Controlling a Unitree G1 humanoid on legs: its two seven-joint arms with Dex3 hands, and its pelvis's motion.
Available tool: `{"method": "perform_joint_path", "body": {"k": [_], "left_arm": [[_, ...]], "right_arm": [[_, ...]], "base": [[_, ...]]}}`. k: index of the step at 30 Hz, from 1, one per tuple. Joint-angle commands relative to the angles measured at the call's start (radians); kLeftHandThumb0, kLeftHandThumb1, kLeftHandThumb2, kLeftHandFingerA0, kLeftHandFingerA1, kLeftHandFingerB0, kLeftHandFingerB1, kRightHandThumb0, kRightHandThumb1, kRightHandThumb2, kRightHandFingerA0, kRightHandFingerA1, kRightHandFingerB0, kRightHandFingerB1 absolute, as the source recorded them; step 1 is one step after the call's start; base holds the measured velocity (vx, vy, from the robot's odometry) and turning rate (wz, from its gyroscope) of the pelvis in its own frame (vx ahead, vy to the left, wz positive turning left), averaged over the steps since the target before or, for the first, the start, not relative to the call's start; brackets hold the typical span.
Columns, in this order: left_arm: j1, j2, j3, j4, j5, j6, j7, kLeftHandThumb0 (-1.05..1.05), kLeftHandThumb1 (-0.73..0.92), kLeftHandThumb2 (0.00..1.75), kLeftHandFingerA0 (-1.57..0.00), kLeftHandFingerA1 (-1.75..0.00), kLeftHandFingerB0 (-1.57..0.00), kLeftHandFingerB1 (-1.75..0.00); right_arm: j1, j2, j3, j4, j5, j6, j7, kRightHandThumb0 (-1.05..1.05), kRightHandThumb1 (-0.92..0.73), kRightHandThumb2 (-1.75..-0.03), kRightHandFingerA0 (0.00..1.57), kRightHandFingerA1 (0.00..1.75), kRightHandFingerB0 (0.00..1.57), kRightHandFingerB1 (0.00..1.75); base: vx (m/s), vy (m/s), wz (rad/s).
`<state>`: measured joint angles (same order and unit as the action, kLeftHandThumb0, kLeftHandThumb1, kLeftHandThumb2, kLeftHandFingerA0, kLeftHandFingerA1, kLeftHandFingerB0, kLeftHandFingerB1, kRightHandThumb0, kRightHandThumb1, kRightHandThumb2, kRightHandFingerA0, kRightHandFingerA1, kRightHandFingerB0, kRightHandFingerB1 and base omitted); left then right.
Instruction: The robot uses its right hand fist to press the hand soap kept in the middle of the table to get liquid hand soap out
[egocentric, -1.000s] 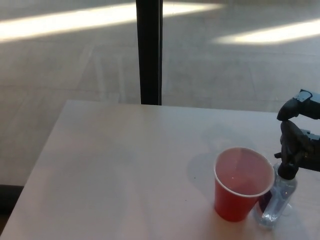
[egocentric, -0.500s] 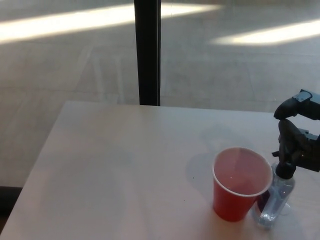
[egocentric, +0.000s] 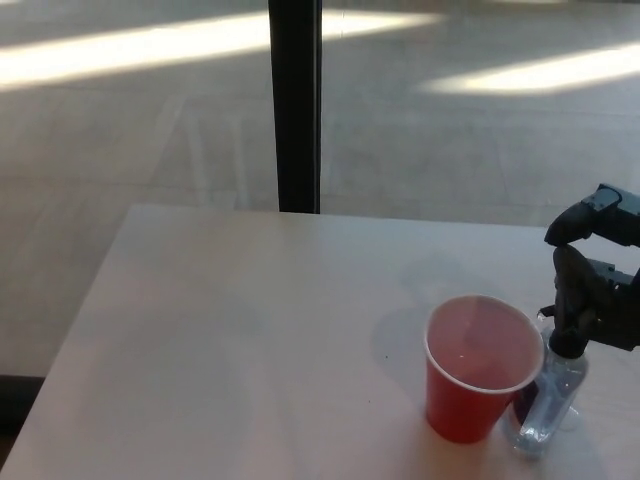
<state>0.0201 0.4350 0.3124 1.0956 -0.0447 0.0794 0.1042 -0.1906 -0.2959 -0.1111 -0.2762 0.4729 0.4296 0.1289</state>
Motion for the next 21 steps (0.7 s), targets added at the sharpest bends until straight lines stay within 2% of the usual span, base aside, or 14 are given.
{"method": "perform_joint_path", "body": {"k": [1,2,3,4,8,9,11,12,15,17,21], "left_arm": [[-0.005,0.017,0.001,0.016,-0.002,-0.004,0.009,-0.25,0.51,0.95,-0.71,-0.88,-0.48,-0.75],[-0.009,0.017,0.002,0.024,-0.004,-0.002,0.011,-0.25,0.52,0.93,-0.68,-0.87,-0.45,-0.74],[-0.009,0.017,0.002,0.021,-0.004,0.0,0.012,-0.25,0.51,0.94,-0.7,-0.89,-0.53,-0.8],[-0.01,0.017,0.002,0.025,-0.004,-0.003,0.012,-0.25,0.51,0.94,-0.72,-0.89,-0.54,-0.78],[-0.007,0.016,0.001,0.017,-0.004,-0.003,0.012,-0.25,0.52,0.93,-0.72,-0.89,-0.5,-0.76],[-0.005,0.015,0.004,0.014,-0.007,-0.004,0.011,-0.25,0.47,1.01,-0.72,-0.87,-0.49,-0.75],[-0.007,0.015,0.006,0.015,-0.009,-0.006,0.01,-0.26,0.51,0.95,-0.69,-0.88,-0.48,-0.75],[-0.01,0.017,0.007,0.015,-0.009,-0.003,0.011,-0.26,0.48,1.0,-0.73,-0.88,-0.49,-0.76],[-0.012,0.018,0.004,0.016,-0.005,0.0,0.014,-0.27,0.49,1.0,-0.76,-0.89,-0.51,-0.76],[-0.01,0.019,0.001,0.012,-0.003,0.002,0.011,-0.26,0.52,0.95,-0.7,-0.87,-0.52,-0.77],[-0.012,0.018,0.001,0.012,-0.004,0.0,0.014,-0.26,0.52,0.94,-0.71,-0.88,-0.49,-0.77]], "right_arm": [[0.102,-0.005,0.059,0.063,-0.048,0.063,0.034,-0.17,-0.55,-1.26,0.98,1.75,0.77,1.58],[0.109,-0.006,0.064,0.062,-0.052,0.059,0.033,-0.17,-0.54,-1.27,0.98,1.75,0.77,1.56],[0.112,-0.008,0.068,0.056,-0.053,0.064,0.027,-0.17,-0.55,-1.25,0.98,1.75,0.78,1.56],[0.116,-0.01,0.072,0.054,-0.055,0.066,0.025,-0.18,-0.54,-1.27,0.98,1.75,0.78,1.55],[0.133,-0.021,0.089,0.054,-0.067,0.053,0.026,-0.18,-0.55,-1.24,0.98,1.75,0.77,1.5],[0.134,-0.022,0.09,0.057,-0.064,0.052,0.025,-0.18,-0.55,-1.24,0.98,1.75,0.77,1.51],[0.135,-0.022,0.091,0.059,-0.061,0.048,0.024,-0.18,-0.55,-1.26,0.99,1.75,0.78,1.5],[0.135,-0.021,0.091,0.066,-0.06,0.041,0.026,-0.18,-0.53,-1.27,1.02,1.75,0.79,1.51],[0.132,-0.023,0.094,0.077,-0.063,0.036,0.023,-0.17,-0.52,-1.27,1.03,1.75,0.8,1.49],[0.13,-0.025,0.101,0.088,-0.074,0.024,0.022,-0.19,-0.52,-1.28,1.03,1.75,0.8,1.51],[0.13,-0.025,0.102,0.091,-0.075,0.023,0.017,-0.19,-0.51,-1.29,1.02,1.75,0.8,1.53]], "base": [[0.0,0.0,0.0],[0.0,0.0,0.0],[0.0,0.0,0.0],[0.0,0.0,0.0],[0.0,0.0,0.0],[0.0,0.0,0.0],[0.0,0.0,0.0],[0.0,0.0,0.0],[0.0,0.0,0.0],[0.0,0.0,0.0],[0.0,0.0,0.0]]}}
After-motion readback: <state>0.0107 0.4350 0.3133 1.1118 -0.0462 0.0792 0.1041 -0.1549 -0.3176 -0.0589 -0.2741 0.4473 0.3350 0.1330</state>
